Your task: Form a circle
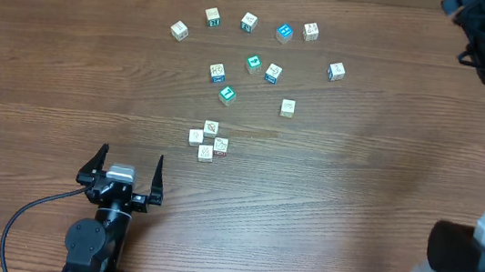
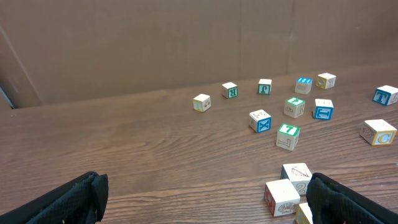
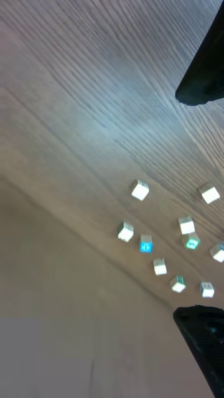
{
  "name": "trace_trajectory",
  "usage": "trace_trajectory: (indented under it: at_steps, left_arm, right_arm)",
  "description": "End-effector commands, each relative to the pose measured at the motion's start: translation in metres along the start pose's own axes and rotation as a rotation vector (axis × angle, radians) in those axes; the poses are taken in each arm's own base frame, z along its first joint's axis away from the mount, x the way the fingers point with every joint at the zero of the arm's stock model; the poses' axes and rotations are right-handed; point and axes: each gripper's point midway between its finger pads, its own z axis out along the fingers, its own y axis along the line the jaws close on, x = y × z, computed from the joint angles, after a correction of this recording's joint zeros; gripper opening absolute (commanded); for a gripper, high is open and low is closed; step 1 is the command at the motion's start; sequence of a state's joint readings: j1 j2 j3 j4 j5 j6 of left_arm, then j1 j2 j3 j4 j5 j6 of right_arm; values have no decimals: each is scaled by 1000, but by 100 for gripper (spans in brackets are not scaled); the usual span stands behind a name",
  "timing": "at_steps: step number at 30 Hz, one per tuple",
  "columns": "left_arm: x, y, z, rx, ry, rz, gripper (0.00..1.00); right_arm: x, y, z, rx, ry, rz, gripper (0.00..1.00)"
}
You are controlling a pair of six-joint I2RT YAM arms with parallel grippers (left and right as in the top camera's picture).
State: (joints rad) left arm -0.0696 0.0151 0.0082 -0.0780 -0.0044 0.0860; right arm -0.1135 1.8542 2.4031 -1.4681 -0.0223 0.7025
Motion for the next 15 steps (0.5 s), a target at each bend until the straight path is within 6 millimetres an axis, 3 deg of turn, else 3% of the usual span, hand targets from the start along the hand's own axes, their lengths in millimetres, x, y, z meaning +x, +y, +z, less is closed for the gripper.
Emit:
trace_trajectory:
  at_steps: [1,15]
  left_arm:
    - [-1,2,0,-10,-8,25,100]
    - [-1,2,0,-10,-8,25,100]
  right_arm:
    - [-5,3,-15,-24,-31,-2,100]
    - [-1,-2,-2,2,-4,-1,100]
